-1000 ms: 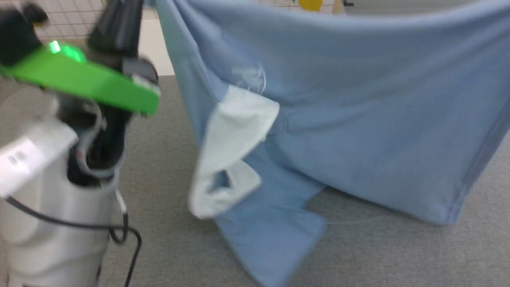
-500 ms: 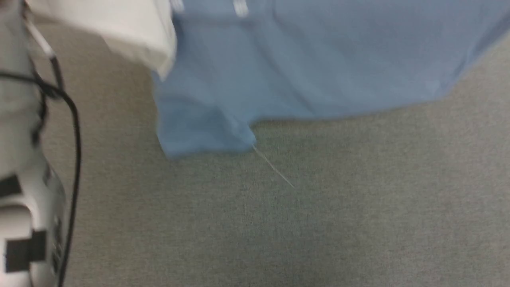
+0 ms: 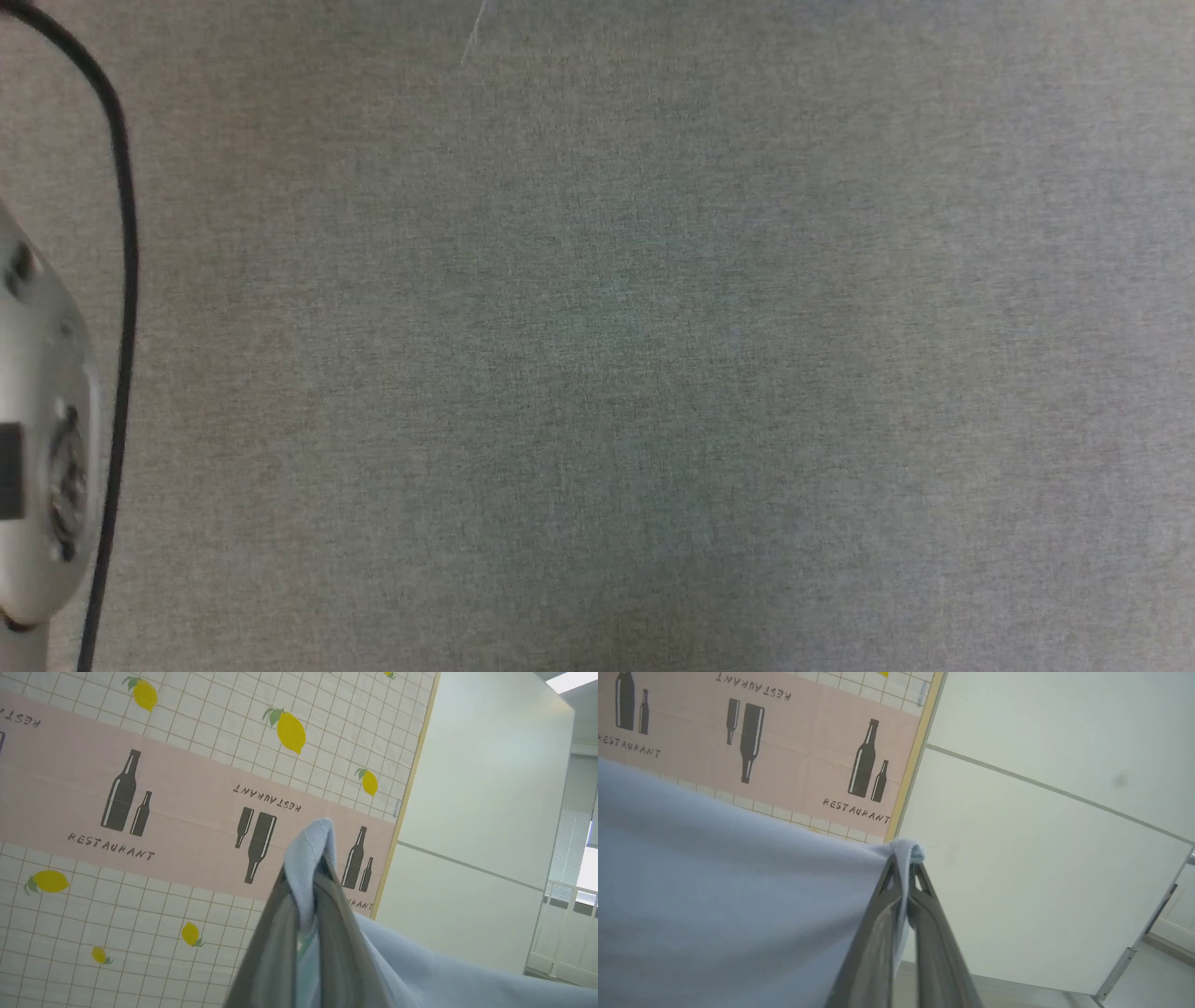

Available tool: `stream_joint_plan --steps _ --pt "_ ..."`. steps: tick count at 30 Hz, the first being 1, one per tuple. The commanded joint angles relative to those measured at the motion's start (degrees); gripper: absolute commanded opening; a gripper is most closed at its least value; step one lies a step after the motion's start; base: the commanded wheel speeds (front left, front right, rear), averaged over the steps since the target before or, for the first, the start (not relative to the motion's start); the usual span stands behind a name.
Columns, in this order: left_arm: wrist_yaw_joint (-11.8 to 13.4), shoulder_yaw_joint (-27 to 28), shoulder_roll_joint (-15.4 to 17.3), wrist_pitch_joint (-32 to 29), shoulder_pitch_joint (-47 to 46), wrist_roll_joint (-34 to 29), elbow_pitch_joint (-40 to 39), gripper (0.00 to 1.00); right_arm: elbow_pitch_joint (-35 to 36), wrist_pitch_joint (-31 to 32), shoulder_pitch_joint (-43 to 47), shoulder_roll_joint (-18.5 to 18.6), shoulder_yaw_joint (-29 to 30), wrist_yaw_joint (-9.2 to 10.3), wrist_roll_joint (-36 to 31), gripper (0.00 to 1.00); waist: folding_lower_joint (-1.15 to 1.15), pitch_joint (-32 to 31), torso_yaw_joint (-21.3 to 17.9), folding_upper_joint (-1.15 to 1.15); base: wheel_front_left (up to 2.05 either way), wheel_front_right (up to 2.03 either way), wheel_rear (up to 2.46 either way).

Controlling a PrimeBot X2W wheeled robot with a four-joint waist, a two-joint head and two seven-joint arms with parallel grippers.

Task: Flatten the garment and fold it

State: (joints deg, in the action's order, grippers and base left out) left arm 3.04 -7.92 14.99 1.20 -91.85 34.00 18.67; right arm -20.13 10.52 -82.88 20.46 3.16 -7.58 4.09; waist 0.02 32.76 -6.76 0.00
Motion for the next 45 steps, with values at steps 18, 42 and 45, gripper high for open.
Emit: stream_joint_plan --steps 18,42,45 --pt "-7.93 -4.7 6.96 -15.31 52.33 10.68 -0.33 0.0 1.13 1.38 40.71 1.46 -14.46 0.09 16.24 0.0 -0.02 -13.12 4.35 0.0 0.0 0.0 0.0" --pt "4.65 -8.98 6.94 -21.78 101.59 14.75 -21.5 0.0 9.22 12.4 83.37 -2.99 -1.08 0.09 10.58 0.0 -0.02 -24.15 5.81 0.0 0.0 0.0 0.0" --pt "4.74 -9.93 6.34 -20.58 103.84 14.12 -22.67 0.0 10.79 13.09 86.87 -3.98 0.36 0.09 10.4 0.0 -0.02 -24.96 5.78 0.0 0.0 0.0 0.0"
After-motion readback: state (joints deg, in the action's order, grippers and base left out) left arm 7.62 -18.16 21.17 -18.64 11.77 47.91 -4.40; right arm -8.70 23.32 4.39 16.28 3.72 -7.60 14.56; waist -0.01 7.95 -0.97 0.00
